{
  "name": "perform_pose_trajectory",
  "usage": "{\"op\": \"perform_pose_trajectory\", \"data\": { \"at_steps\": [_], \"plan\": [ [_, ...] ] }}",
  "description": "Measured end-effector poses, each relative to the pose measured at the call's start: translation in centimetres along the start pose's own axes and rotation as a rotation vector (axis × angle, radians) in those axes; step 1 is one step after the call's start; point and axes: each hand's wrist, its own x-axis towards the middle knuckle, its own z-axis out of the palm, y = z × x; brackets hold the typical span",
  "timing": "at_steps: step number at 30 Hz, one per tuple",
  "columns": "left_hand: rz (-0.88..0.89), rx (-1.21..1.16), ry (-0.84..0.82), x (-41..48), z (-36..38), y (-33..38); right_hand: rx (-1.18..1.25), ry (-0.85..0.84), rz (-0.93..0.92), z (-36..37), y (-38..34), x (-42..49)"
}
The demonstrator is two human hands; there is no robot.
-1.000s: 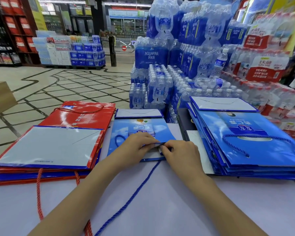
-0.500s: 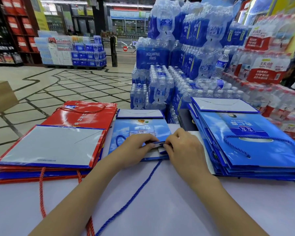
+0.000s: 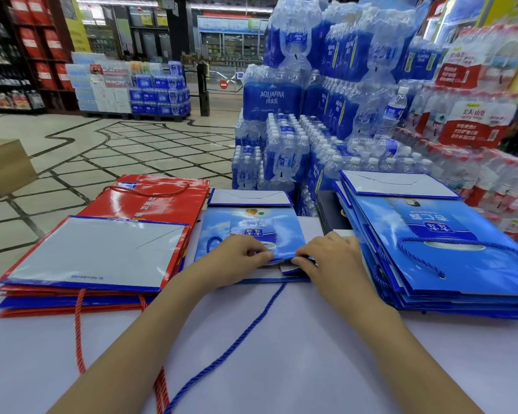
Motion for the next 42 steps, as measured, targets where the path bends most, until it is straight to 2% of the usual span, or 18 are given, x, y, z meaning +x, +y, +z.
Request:
{"op": "perform_pose_trajectory", "data": {
  "at_steps": [10,13,19,25,27,29,31,34,36,38,41,42],
  "plan": [
    [-0.142,-0.053,-0.075,-0.2,-0.2,0.8,0.108,-0.164,0.050,-0.5,0.2,0.0],
    [-0.149,-0.082,-0.028,0.1,-0.2,0.9,0.151,-0.179,0.054,-0.8,0.0,0.0],
    [-0.154,-0.261,0.169,-0.1,-0.9,1.2,0.170,-0.336,0.065,-1.7,-0.8,-0.4],
    [-0.002,-0.832,0.346,-0.2,-2.2,1.5,0.148,-0.292,0.164,-1.4,-1.0,-0.4],
    [0.028,-0.938,0.372,-0.2,-2.5,1.4,0.082,-0.292,0.175,-1.0,-1.2,0.0],
    [0.057,-0.844,0.375,-0.3,-2.5,1.2,0.047,-0.302,0.190,-0.7,-1.3,0.2],
    [0.092,-0.520,0.403,-0.4,-1.9,0.9,0.029,-0.286,0.196,-0.6,-1.4,0.2],
    [0.192,0.029,0.564,-0.3,-0.3,0.5,-0.015,-0.248,0.198,-0.4,-1.5,0.1],
    [0.222,0.148,0.580,-0.3,-0.3,0.3,-0.038,-0.247,0.207,-0.4,-1.4,-0.1],
    [0.277,0.151,0.435,-0.4,-0.6,0.2,-0.042,-0.252,0.227,-0.6,-1.4,-0.1],
    [0.284,0.215,-0.009,-1.3,-0.1,0.8,-0.073,-0.225,0.311,-0.8,-1.8,-0.4],
    [0.257,0.270,-0.108,-1.5,0.3,1.0,-0.080,-0.218,0.336,-0.8,-1.9,-0.5]
  ]
}}
